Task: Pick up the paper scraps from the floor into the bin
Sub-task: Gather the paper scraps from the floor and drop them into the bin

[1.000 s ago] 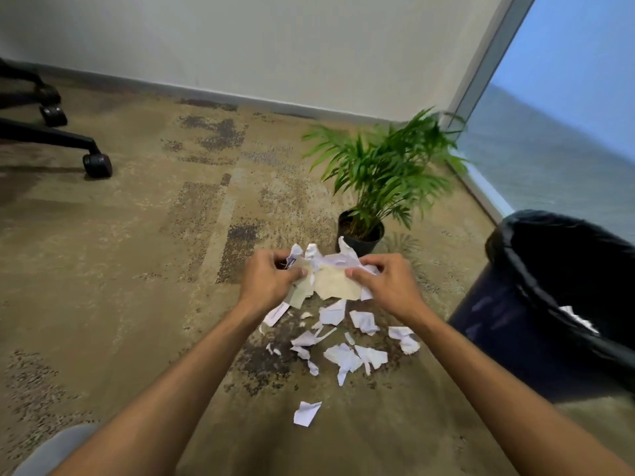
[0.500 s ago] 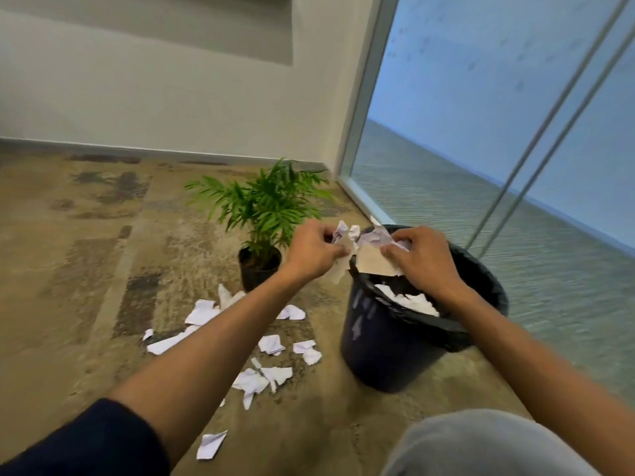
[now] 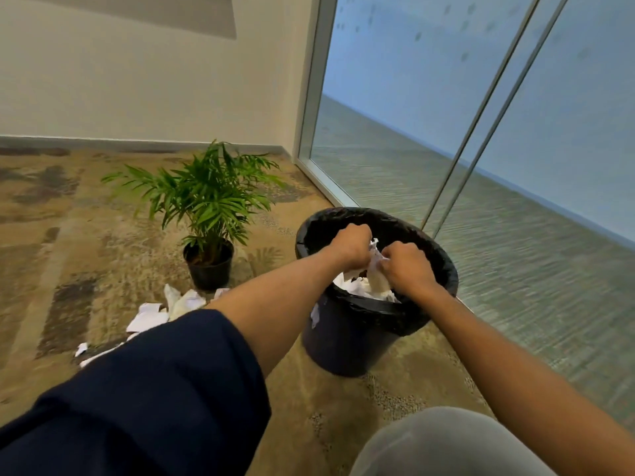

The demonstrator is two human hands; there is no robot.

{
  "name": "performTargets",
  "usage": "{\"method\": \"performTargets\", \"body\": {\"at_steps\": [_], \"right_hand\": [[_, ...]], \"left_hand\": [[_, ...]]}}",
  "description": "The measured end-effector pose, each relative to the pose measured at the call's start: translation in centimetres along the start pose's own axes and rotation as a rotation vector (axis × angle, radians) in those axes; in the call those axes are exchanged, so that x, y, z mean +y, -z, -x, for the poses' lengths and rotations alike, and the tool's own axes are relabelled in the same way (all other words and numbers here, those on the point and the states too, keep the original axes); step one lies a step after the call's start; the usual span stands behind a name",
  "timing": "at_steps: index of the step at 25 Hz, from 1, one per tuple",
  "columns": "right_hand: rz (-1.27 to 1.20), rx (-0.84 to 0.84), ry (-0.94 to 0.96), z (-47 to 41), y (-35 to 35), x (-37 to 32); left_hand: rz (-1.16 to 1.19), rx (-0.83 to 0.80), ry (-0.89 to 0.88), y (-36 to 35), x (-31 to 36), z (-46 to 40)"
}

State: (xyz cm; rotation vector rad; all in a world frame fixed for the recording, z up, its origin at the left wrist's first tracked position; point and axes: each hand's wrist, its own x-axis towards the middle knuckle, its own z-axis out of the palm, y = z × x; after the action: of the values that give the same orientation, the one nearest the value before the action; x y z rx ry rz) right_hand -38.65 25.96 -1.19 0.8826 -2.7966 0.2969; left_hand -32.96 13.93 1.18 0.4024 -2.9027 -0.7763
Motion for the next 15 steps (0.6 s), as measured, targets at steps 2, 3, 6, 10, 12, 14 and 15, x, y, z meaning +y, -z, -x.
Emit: {"method": "performTargets", "body": {"at_steps": [2,3,6,10,12,14,15], "right_hand": [[0.099,-0.199,-0.008,-0.6,-1.4,0.4],[0.126,-0.334,-0.012,-0.6,-2.1,0.6],[0.073,-0.628,-0.027,-0.9,-3.3,1.0],[0.147,-0.593,0.003,-0.8,-2.8,0.2],[0.230,-0.328,0.059,-0.1,-1.6,-0.7],[0.317,-0.027,0.157,0.4,0.1,-2.3],[0.342,0.082,0.207,0.6,0.8,-3.3]], "left_hand": [[-0.118,-0.193,0.021,-1.6,-0.1,-0.5],[-0.192,-0.322,0.027,-2.4,-0.2,-0.6],[-0.304,-0.643,0.026,-2.5,-0.3,0.1],[-0.316,-0.714,0.001,-1.3,-0.4,0.4],[-0.286,-0.530,-0.091,-1.1,-0.5,0.4],[-0.167,-0.289,-0.158,-0.3,-1.3,0.7],[-0.115,-0.177,-0.173,0.3,-2.0,1.1]]}}
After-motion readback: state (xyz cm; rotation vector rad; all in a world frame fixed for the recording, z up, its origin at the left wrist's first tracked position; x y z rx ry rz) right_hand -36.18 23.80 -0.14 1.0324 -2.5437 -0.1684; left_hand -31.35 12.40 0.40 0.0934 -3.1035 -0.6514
